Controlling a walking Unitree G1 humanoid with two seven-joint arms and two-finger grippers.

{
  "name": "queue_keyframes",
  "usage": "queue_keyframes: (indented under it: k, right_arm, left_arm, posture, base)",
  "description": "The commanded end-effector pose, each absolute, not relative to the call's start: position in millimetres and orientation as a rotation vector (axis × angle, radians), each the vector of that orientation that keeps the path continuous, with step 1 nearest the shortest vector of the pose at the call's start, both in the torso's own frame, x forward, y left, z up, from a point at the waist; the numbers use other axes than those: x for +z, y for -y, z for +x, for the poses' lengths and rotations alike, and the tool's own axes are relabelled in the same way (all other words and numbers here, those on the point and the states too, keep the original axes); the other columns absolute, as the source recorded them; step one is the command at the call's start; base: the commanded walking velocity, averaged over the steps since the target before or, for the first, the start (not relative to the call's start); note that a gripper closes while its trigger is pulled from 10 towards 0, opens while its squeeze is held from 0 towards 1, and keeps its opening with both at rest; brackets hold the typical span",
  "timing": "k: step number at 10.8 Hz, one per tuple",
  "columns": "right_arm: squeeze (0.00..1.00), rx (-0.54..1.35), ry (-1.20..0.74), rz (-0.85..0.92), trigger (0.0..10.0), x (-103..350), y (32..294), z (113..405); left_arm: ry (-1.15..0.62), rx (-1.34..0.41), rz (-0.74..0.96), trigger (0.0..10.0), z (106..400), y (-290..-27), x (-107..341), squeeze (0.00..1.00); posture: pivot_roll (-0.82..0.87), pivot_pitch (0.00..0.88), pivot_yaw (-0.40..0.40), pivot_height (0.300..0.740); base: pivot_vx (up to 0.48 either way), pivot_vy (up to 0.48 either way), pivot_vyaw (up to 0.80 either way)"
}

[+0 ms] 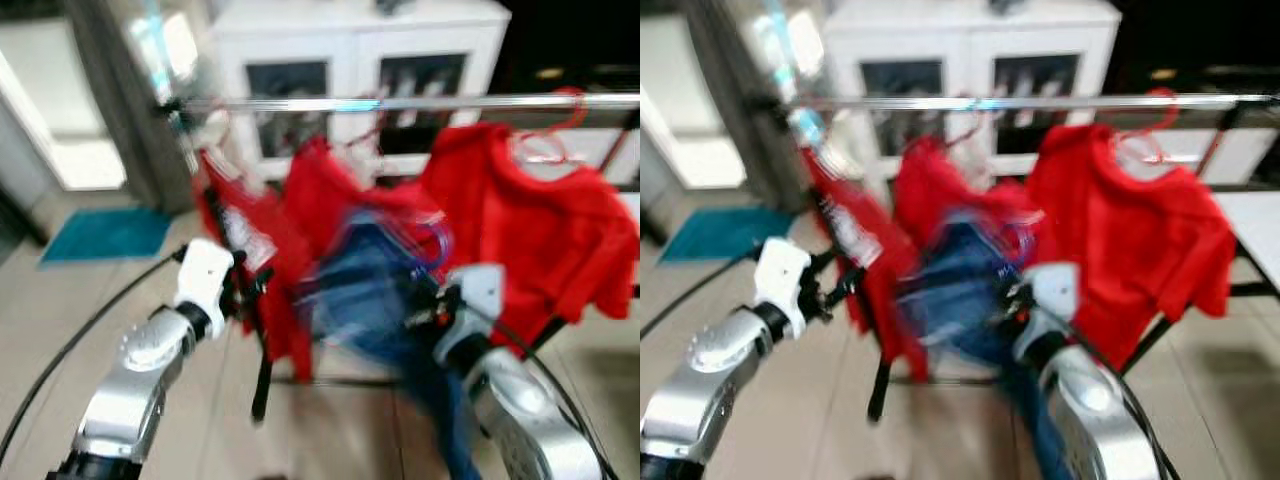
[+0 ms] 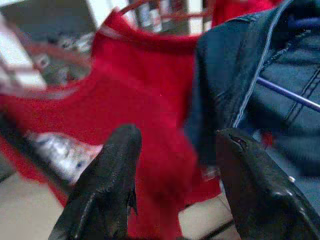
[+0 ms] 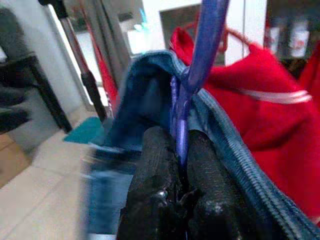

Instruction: Hang hanger

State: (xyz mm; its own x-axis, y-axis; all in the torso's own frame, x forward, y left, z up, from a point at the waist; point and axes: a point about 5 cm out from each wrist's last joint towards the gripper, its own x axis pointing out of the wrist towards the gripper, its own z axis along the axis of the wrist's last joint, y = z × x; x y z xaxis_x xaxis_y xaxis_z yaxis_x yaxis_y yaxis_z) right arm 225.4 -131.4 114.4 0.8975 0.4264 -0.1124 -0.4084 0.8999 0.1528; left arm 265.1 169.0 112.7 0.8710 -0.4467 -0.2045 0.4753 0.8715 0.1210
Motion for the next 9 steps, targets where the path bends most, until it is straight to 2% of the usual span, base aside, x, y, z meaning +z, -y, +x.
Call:
queue_keyframes:
  k: [1,5,8,9]
  right_arm:
    - [0.0,0.453,-0.095,0.126,10.0,124.1,133.3,225.2]
    - [0.0,0.522,-0.07,0.168,10.0,133.5,117.3,227.9]
    - [0.0,0.566,-0.048,0.119,10.0,143.1,107.1,231.7]
    - [0.0,0.529,-0.026,0.148,10.0,152.1,105.6,239.2]
  left_arm:
    - [-0.166,-0.5,0.184,10.0,263.8,-166.3,114.1,0.0]
    - [-0.168,-0.509,0.206,10.0,258.8,-165.4,111.8,0.0]
    - [-0.157,-0.52,0.22,10.0,257.4,-165.3,113.7,0.0]
    - [-0.154,-0.539,0.239,10.0,257.5,-164.4,113.9,0.0]
  posture:
    - [0.03,0.0,0.078,0.723]
    - [0.04,0.0,0.054,0.723]
    - [0.04,0.0,0.044,0.723]
    - [0.04,0.0,0.044,0.723]
  base:
    - [0.379,0.0,0.0]
    - [0.342,0.0,0.0]
    - [0.0,0.0,0.0]
    - [0.0,0.0,0.0]
